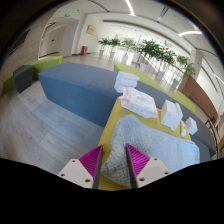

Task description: Fold towel

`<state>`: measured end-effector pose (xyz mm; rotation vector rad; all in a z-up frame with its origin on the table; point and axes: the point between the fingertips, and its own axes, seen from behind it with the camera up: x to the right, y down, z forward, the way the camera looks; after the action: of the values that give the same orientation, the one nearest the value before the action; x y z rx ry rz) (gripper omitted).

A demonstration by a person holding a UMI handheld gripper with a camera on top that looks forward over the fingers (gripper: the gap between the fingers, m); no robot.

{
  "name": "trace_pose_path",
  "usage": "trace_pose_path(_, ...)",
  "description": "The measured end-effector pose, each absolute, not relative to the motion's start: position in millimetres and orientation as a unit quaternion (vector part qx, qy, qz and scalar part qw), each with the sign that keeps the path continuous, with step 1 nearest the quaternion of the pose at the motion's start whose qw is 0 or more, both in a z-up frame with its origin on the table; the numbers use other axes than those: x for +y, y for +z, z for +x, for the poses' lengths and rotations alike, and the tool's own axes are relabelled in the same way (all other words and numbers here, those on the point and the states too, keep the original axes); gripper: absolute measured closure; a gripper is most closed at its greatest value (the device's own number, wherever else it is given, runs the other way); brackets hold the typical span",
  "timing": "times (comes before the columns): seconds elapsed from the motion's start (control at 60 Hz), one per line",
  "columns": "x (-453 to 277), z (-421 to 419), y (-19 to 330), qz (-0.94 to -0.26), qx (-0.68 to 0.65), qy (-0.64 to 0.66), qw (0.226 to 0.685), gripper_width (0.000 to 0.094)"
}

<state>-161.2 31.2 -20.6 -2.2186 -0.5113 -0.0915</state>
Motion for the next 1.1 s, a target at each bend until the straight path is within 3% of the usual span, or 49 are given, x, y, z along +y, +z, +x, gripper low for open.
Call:
trace_pose_path(0.033,28,-162,-21,-0.884,-0.211,-0.040,0.416,0.0566)
trace_pose_path(0.05,29,-162,-20,-0.881,-0.215,-0.041,0.419,0.0550)
trace_pose_path(0.067,30,-161,-18,-0.880,-0.217,-0.043,0.421,0.0656)
trace_pose_path(0.167,35,-147,-15,-0.878,-0.199,-0.052,0.432,0.0900)
trace_pose_path(0.317,41,-144,-2,-0.887,-0.158,-0.001,0.434,0.0927)
trace_pose_path(0.483,57,-72,87,-0.857,-0.108,-0.012,0.504,0.0928)
trace_pose_path(0.633,66,41,126,-0.853,-0.039,-0.039,0.518,0.0927)
trace_pose_path(0.717,63,104,110,-0.863,-0.008,-0.066,0.501,0.0927)
trace_pose_path(0.867,55,164,41,-0.894,0.018,-0.068,0.442,0.0926)
trace_pose_path(0.933,51,178,20,-0.901,0.024,-0.069,0.428,0.0914)
trace_pose_path(1.017,54,180,21,-0.899,0.031,-0.056,0.433,0.0861)
trace_pose_path(1.05,50,179,21,-0.900,0.037,-0.046,0.432,0.0746)
trace_pose_path(1.1,46,183,24,-0.902,0.047,-0.048,0.427,0.0453)
